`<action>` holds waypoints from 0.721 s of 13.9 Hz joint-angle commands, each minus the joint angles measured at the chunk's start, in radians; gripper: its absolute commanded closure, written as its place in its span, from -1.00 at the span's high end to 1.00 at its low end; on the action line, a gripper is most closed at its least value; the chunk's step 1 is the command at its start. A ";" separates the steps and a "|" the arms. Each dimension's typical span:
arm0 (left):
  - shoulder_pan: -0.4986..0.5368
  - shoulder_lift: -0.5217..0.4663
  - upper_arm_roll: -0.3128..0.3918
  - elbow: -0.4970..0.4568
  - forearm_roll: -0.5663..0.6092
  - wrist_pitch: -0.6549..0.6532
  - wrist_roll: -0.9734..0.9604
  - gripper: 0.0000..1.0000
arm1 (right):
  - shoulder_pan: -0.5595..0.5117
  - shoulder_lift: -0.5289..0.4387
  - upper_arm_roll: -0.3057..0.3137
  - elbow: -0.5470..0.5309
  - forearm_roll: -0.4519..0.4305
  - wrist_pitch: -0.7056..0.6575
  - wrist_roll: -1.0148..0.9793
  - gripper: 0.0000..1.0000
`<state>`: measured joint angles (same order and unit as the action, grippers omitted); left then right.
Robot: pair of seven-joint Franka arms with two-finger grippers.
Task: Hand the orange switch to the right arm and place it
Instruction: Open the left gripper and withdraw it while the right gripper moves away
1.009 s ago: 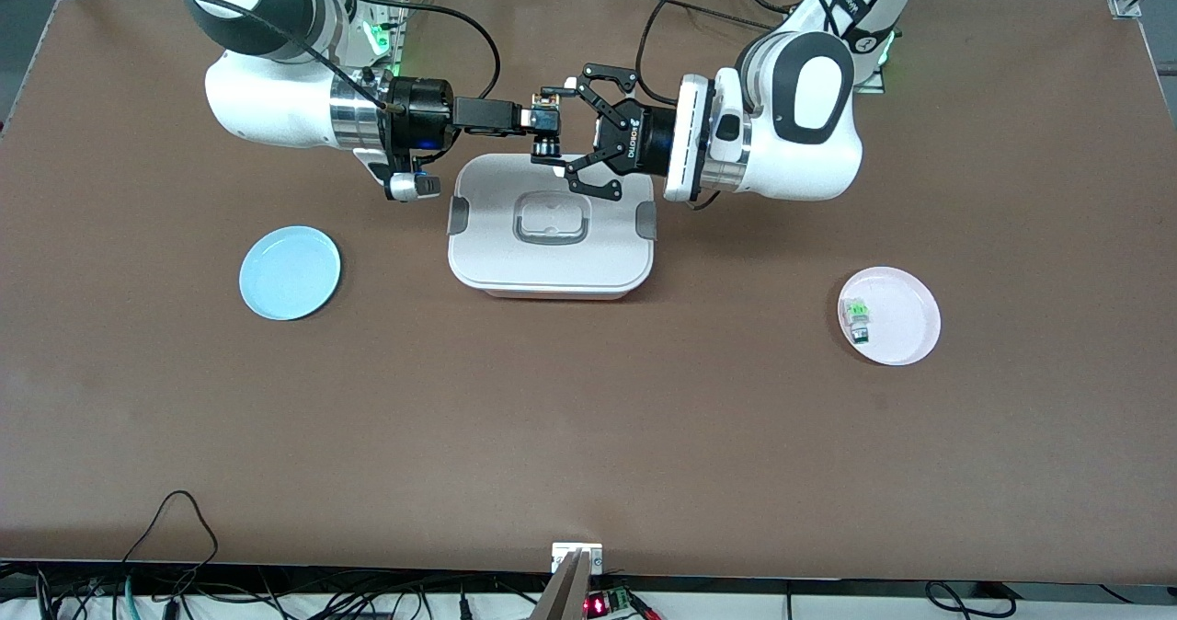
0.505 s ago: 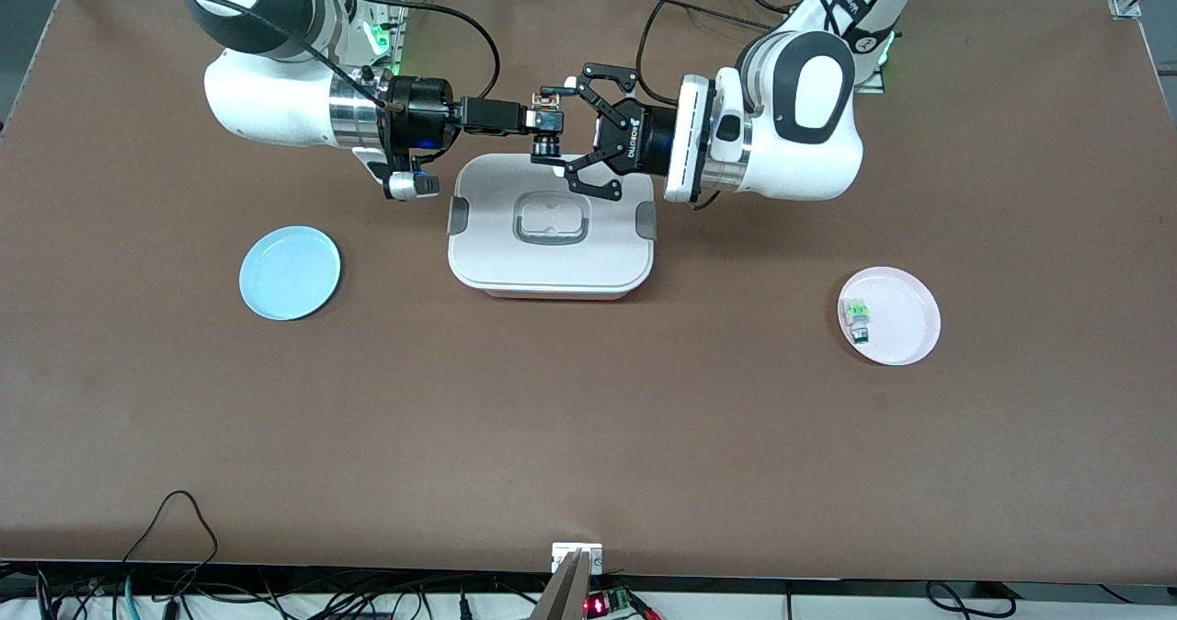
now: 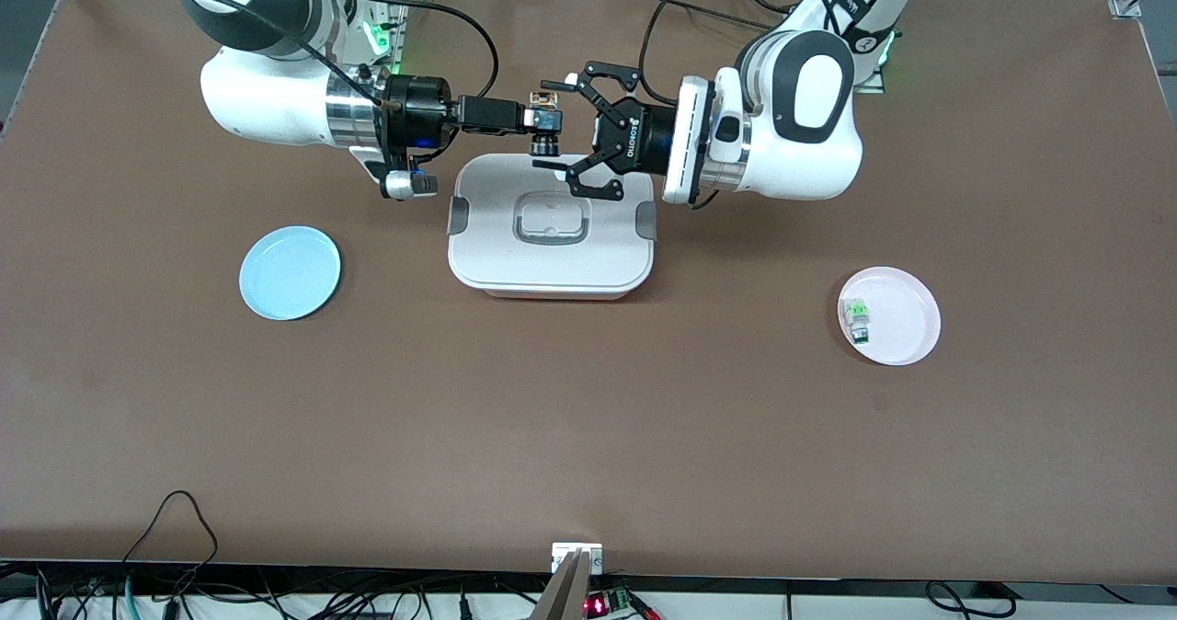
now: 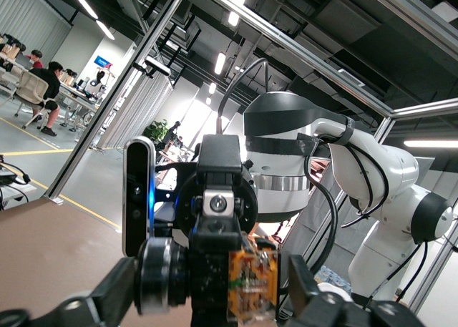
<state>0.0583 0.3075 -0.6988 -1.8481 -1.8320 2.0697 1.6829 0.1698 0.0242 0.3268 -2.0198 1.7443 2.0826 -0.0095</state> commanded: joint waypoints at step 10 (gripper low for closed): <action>0.253 -0.022 0.255 -0.007 0.295 -0.455 0.004 1.00 | -0.019 0.000 -0.104 0.133 -0.841 -0.169 -0.050 -1.00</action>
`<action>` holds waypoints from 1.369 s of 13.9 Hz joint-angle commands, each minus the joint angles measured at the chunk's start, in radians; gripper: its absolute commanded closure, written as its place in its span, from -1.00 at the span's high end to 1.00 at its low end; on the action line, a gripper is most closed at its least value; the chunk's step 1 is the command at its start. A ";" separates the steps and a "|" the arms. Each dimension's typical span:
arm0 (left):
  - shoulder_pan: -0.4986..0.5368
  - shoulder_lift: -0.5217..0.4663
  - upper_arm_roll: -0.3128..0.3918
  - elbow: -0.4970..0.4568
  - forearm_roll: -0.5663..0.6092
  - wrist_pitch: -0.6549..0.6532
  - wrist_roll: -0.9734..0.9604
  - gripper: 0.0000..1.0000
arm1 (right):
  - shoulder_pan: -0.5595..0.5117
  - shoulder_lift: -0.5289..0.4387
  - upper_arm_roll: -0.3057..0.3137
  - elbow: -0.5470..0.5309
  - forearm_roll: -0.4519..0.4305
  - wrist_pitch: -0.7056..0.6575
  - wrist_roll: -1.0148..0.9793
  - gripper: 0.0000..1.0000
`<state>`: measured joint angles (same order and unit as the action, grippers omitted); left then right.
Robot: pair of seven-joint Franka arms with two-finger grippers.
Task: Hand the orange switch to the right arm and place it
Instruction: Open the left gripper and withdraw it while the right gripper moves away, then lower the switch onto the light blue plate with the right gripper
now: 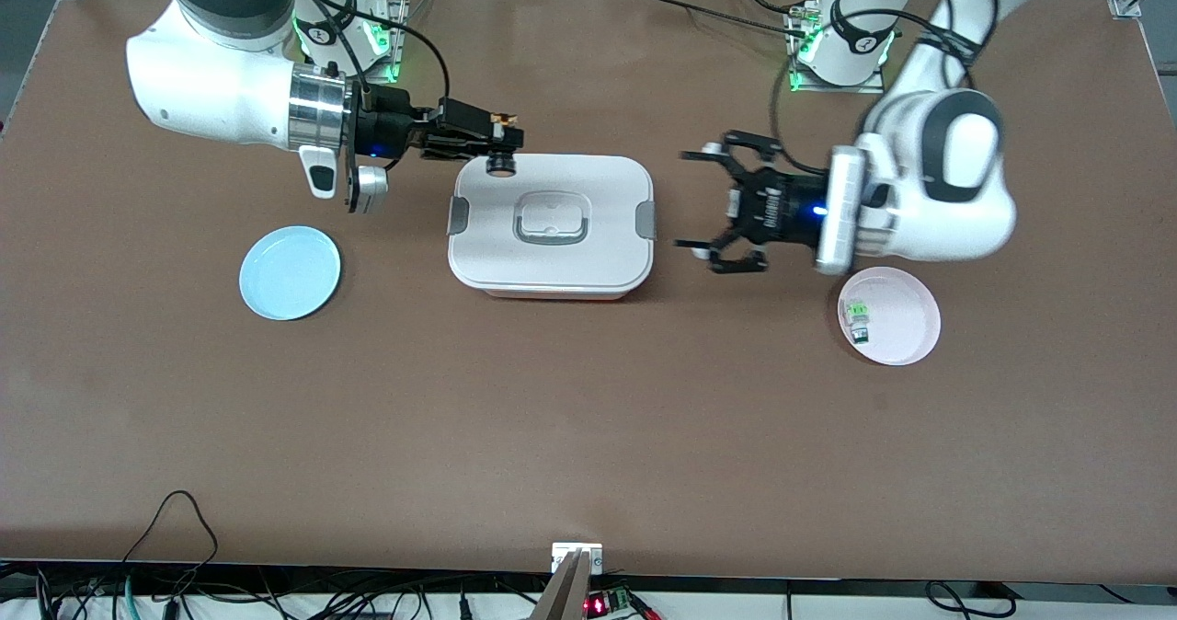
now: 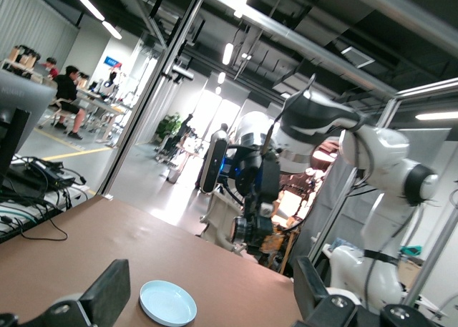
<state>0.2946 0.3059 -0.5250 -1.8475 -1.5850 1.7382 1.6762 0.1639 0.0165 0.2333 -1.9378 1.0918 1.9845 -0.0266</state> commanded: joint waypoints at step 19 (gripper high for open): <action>-0.051 -0.114 0.209 0.358 1.421 -0.122 -0.690 1.00 | -0.043 0.160 -0.399 -0.228 -0.948 0.304 -1.616 -1.00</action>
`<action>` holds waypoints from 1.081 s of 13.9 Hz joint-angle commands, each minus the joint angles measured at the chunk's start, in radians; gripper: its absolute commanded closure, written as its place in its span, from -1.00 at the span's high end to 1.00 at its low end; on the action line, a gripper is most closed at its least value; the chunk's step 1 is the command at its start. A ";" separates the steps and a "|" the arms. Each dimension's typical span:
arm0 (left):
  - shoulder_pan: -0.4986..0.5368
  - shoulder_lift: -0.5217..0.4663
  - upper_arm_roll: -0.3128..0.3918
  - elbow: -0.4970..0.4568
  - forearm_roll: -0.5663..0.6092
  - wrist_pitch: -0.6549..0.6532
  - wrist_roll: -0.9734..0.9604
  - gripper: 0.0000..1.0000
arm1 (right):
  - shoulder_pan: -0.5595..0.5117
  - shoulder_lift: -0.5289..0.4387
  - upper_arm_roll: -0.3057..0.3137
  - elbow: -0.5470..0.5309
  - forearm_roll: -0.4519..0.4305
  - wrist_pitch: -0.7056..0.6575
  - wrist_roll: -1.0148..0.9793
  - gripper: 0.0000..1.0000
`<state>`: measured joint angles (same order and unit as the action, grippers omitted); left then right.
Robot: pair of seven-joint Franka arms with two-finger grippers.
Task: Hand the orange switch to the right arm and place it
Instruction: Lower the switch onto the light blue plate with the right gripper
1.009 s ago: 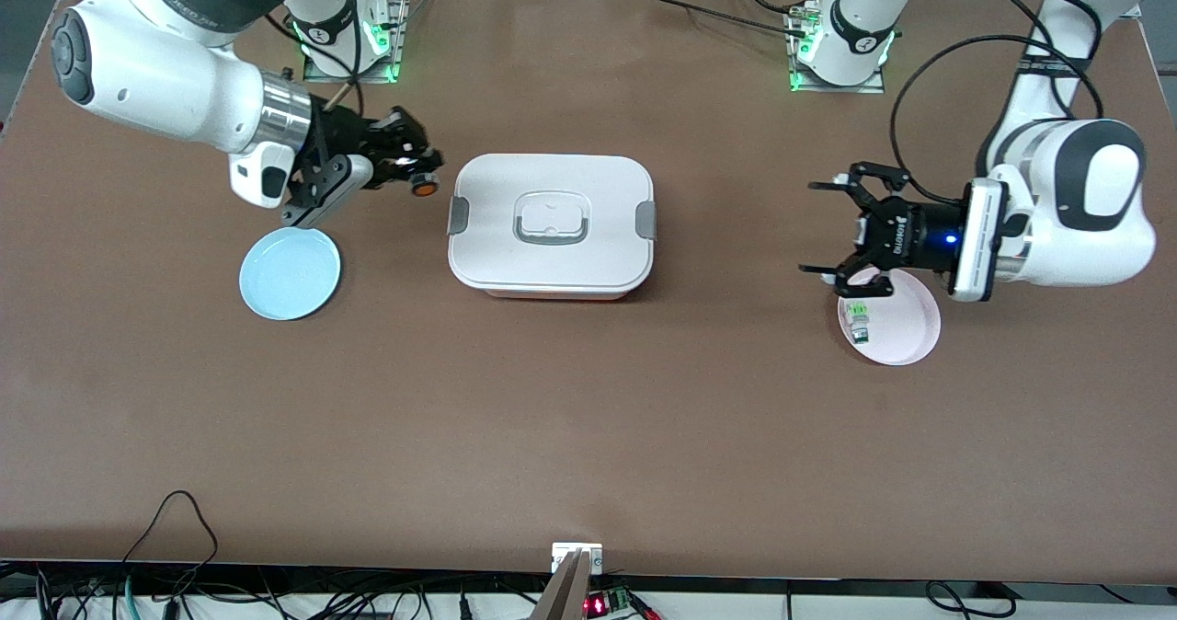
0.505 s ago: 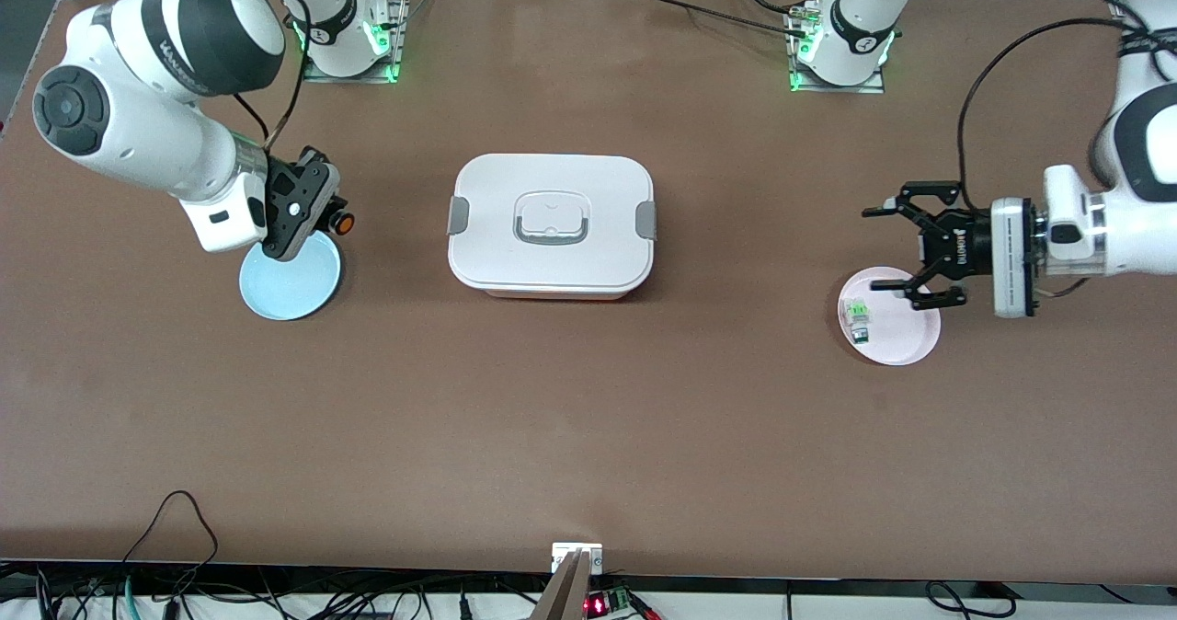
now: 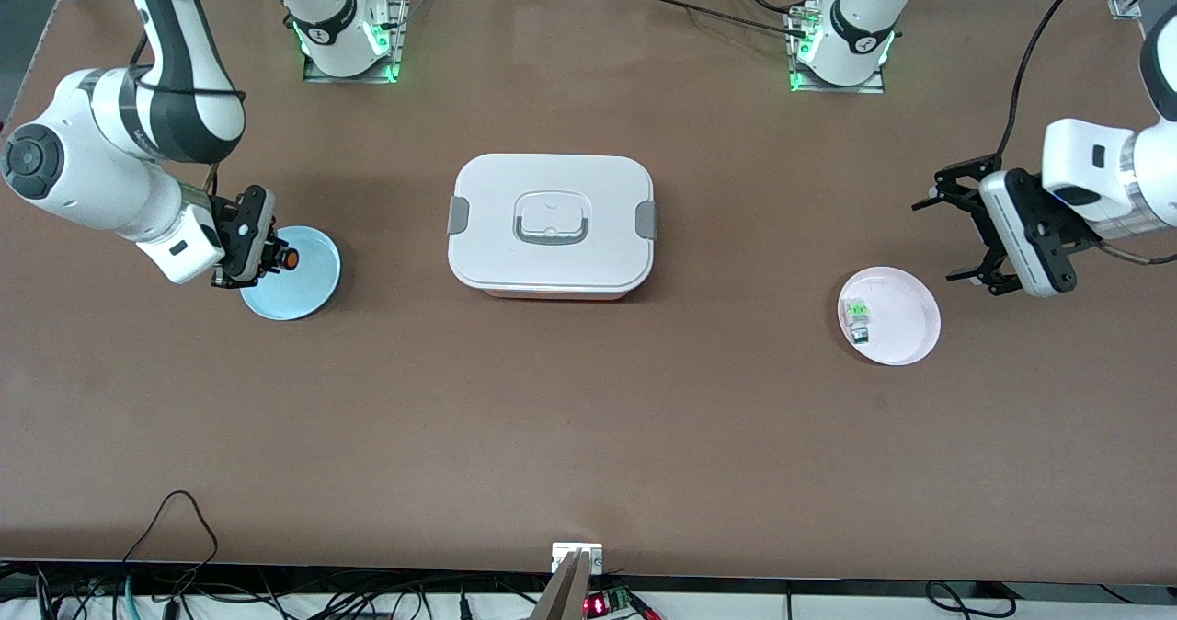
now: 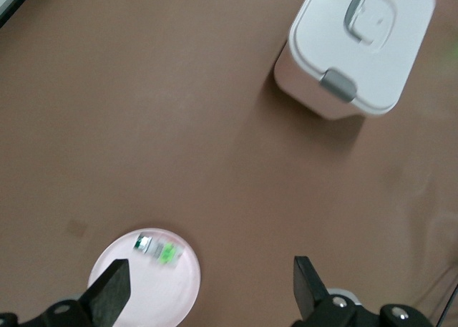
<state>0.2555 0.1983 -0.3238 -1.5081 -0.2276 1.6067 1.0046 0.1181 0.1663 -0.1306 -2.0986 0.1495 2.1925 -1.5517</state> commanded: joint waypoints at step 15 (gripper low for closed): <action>-0.139 -0.141 0.075 0.056 0.301 -0.100 -0.822 1.00 | -0.012 0.210 -0.046 -0.207 0.010 0.454 -0.186 0.01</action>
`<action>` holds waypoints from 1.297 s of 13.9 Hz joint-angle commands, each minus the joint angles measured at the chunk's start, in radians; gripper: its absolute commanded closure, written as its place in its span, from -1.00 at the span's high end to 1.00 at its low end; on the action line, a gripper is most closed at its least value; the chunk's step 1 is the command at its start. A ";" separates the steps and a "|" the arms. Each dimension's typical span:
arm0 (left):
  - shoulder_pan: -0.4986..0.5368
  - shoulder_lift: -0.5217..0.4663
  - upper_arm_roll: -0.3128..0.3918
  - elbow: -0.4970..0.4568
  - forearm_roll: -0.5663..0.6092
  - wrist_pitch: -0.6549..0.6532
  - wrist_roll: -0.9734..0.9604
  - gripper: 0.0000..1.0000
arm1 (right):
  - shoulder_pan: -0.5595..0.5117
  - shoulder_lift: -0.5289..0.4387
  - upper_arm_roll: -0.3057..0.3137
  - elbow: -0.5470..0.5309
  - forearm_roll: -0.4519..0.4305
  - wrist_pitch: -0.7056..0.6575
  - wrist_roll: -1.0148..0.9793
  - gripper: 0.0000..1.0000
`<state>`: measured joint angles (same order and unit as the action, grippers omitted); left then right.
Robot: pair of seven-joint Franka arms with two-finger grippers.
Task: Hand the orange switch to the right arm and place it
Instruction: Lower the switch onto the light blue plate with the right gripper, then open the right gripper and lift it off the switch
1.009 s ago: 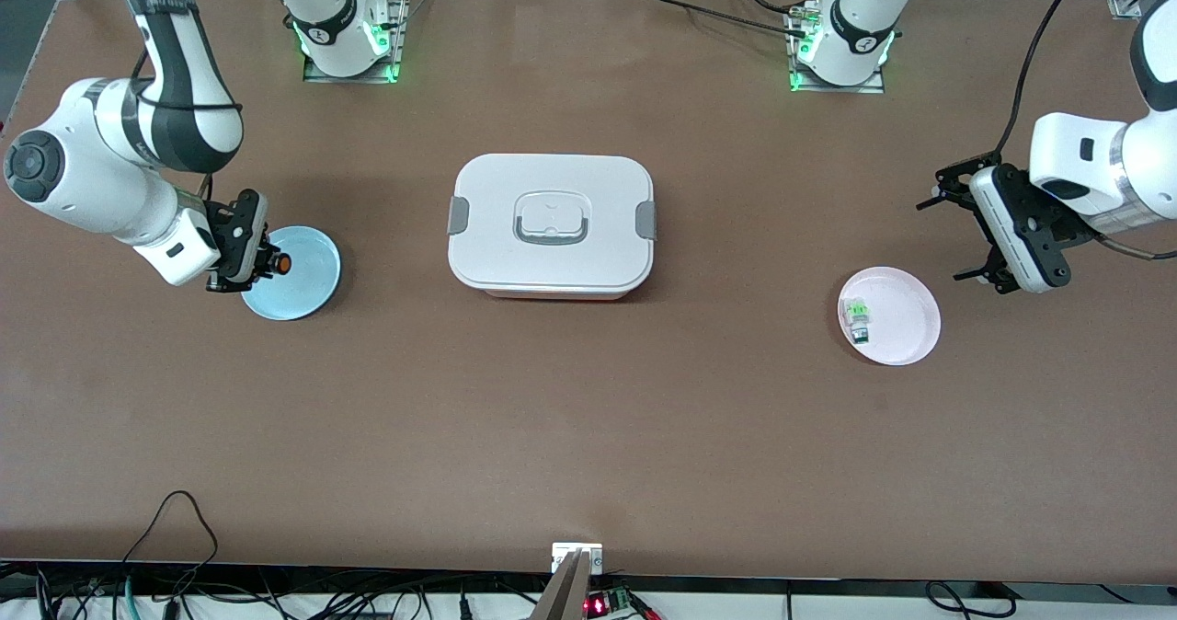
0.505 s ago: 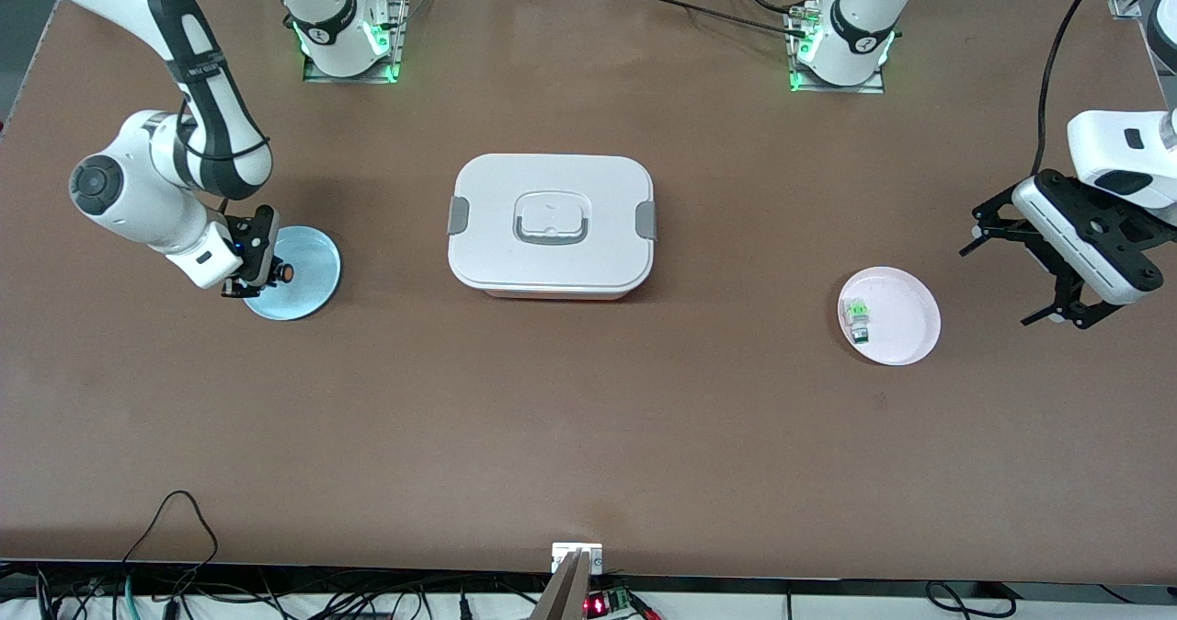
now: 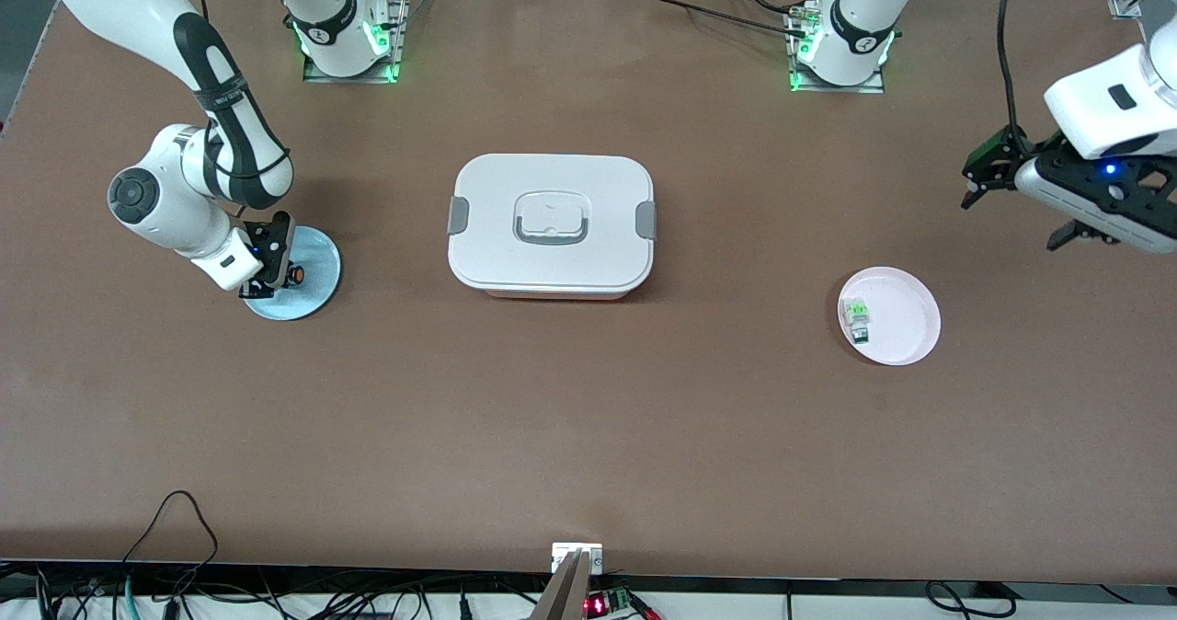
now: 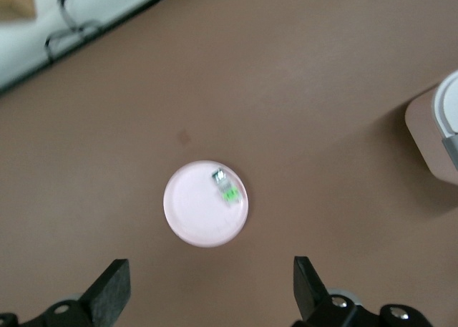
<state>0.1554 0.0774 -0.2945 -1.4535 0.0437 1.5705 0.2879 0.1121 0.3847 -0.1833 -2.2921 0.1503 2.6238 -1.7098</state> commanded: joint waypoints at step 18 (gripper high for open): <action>-0.031 -0.028 0.095 -0.025 -0.045 -0.080 -0.185 1.00 | 0.008 -0.334 0.074 0.321 -0.078 -0.628 1.123 1.00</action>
<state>0.1250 0.0540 -0.1985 -1.4843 0.0075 1.4904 0.1406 0.1200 0.0764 -0.1148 -2.0447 0.1175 2.1116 -0.7459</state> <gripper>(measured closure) 0.000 0.000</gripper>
